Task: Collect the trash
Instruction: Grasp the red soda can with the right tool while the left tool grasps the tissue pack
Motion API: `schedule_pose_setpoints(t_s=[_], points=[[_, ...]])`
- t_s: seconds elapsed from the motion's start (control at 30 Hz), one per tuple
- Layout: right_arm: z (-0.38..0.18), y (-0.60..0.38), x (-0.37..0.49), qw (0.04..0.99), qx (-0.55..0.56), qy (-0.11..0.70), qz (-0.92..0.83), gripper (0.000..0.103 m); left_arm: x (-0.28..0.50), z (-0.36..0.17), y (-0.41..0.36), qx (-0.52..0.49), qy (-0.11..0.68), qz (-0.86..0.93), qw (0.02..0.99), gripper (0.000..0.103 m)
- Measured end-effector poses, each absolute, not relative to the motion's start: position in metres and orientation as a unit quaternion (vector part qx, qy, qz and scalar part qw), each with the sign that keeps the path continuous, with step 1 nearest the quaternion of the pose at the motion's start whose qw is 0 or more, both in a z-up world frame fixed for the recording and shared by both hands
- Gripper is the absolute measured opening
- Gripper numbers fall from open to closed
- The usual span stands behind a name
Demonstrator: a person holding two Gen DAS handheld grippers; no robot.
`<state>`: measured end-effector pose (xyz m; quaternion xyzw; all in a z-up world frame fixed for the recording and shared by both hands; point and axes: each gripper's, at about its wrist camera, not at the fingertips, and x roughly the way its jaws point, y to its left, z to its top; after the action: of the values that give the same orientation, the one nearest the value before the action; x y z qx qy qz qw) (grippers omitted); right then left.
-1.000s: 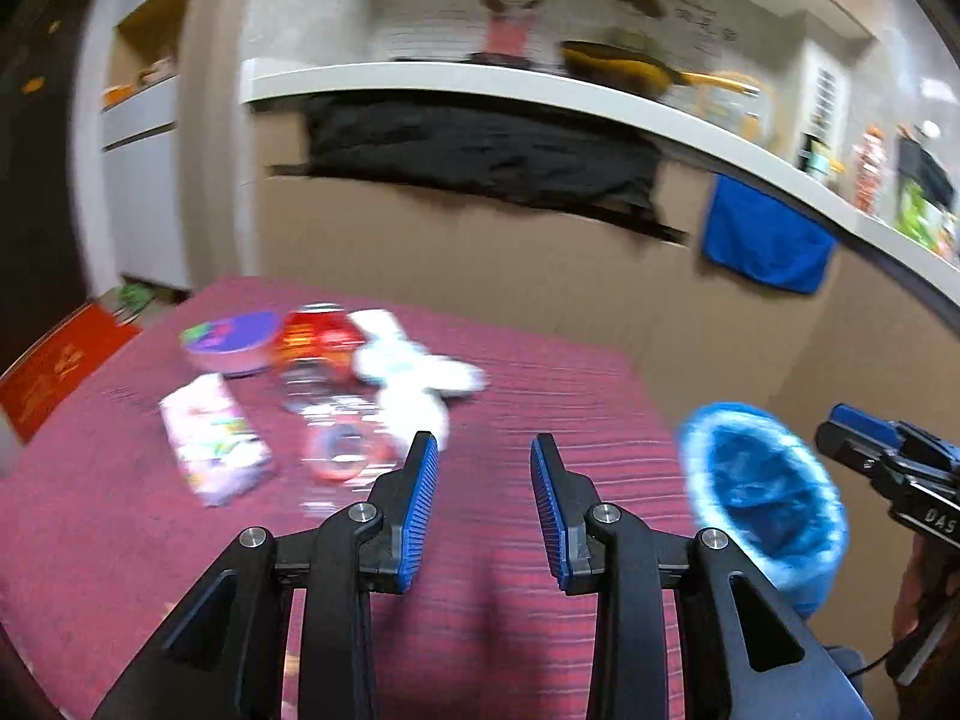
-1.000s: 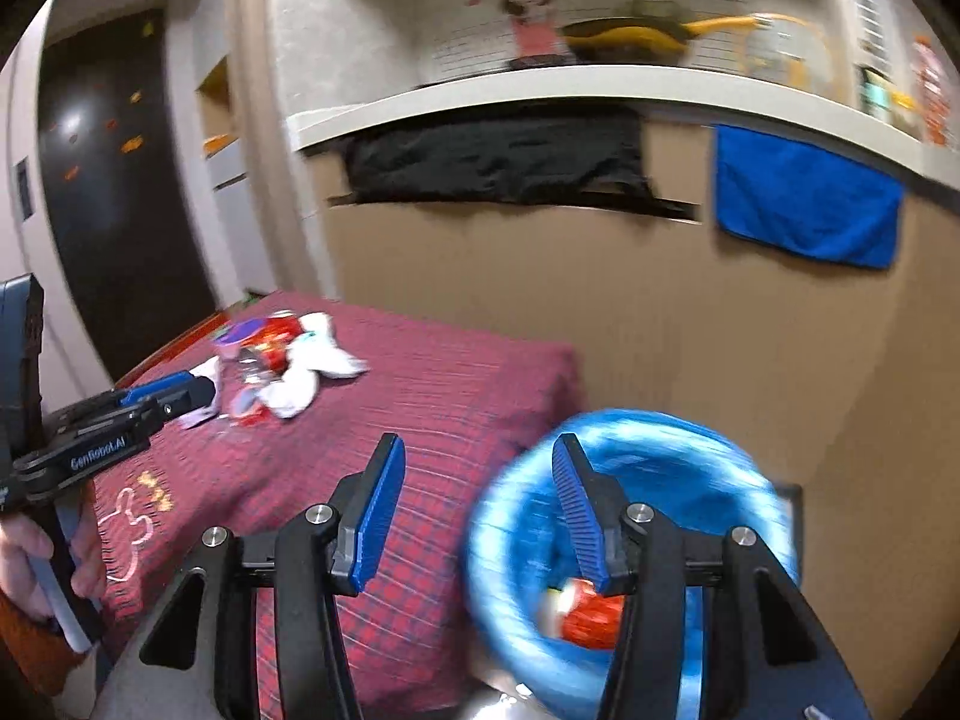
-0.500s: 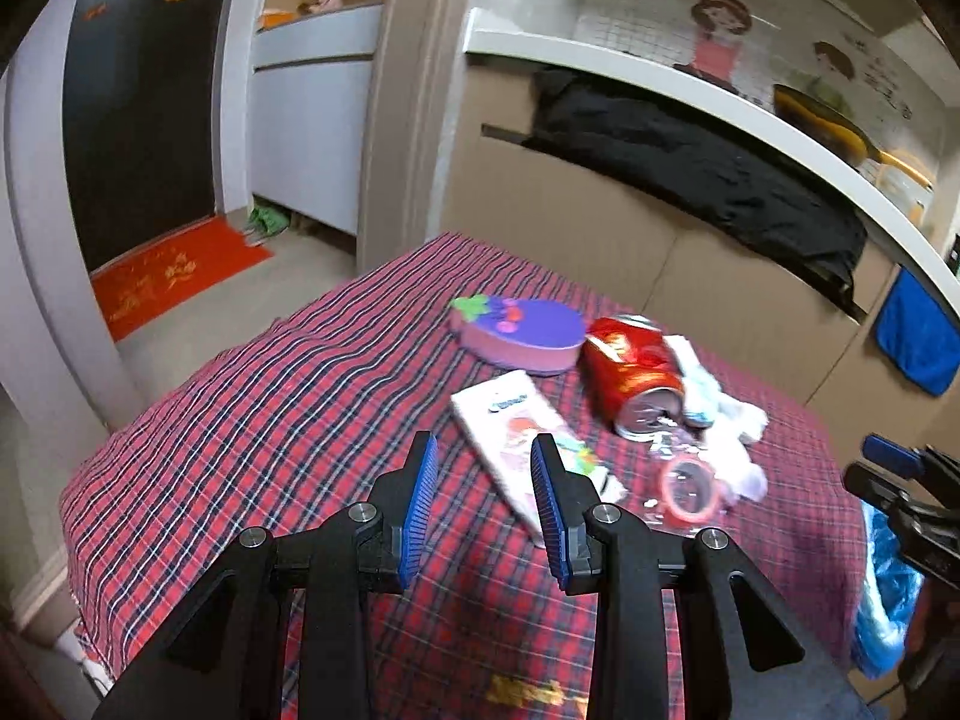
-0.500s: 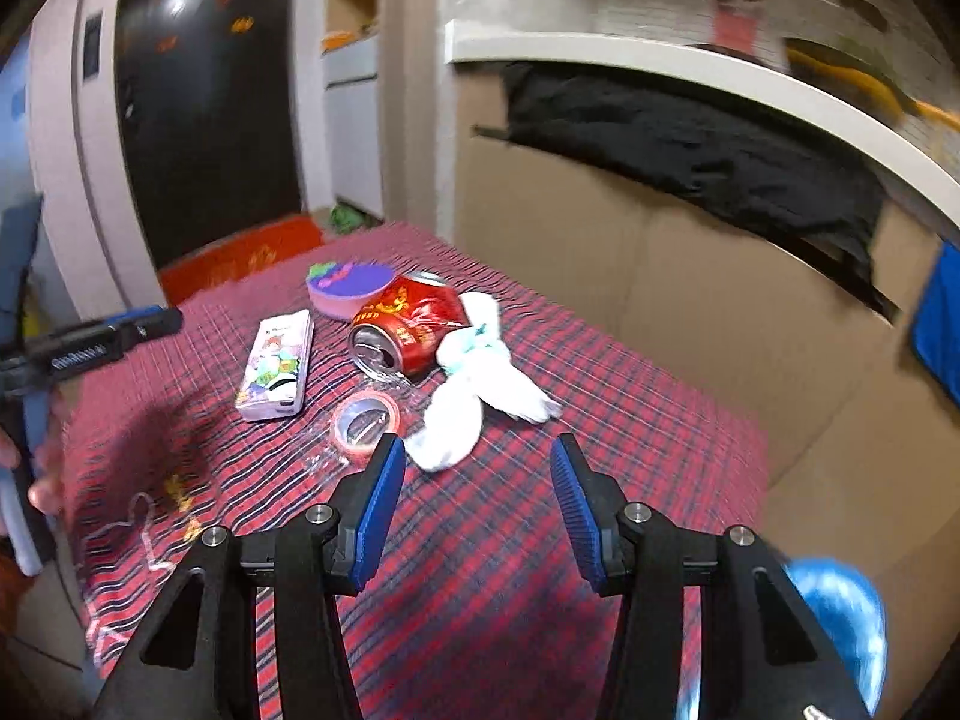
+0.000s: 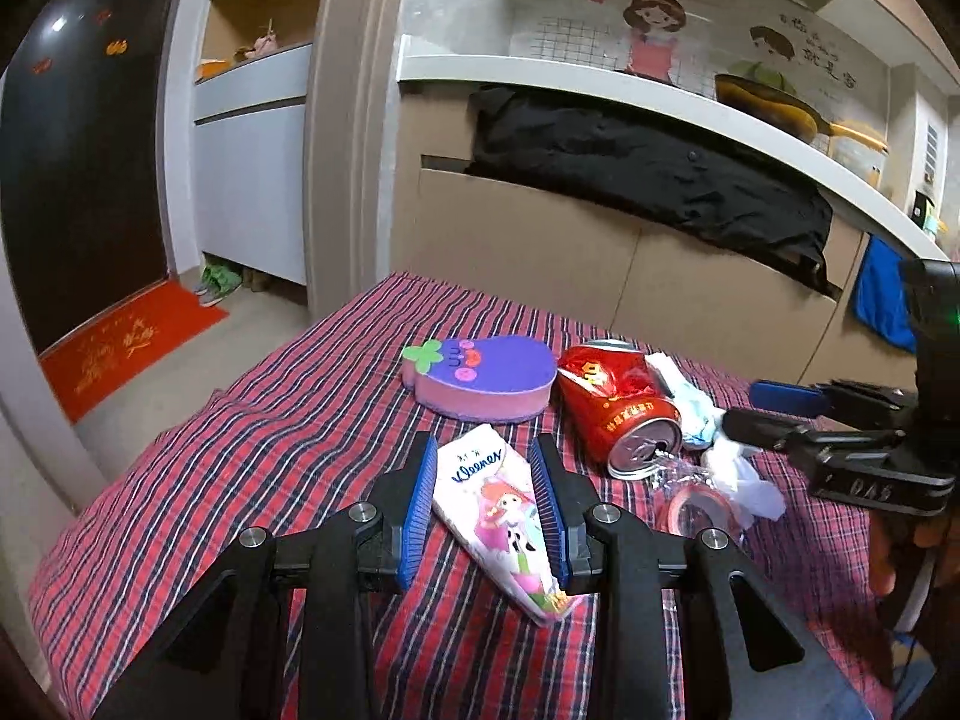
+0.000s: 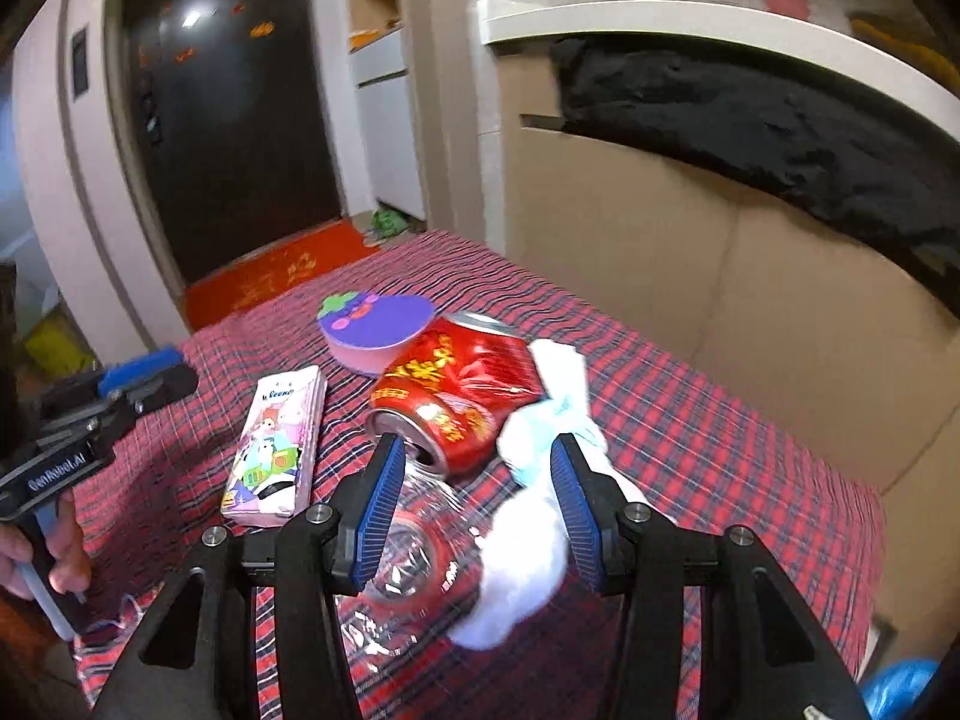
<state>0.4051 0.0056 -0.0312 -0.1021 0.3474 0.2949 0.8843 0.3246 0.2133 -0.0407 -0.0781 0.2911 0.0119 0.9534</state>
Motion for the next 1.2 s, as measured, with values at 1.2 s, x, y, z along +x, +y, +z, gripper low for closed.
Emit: schedule_pose_setpoints(t_s=[1.2], points=[[0.010, -0.053, 0.336, 0.916, -0.122, 0.309, 0.225, 0.057, 0.348, -0.079, 0.216, -0.231, 0.382, 0.078, 0.891, 0.052]])
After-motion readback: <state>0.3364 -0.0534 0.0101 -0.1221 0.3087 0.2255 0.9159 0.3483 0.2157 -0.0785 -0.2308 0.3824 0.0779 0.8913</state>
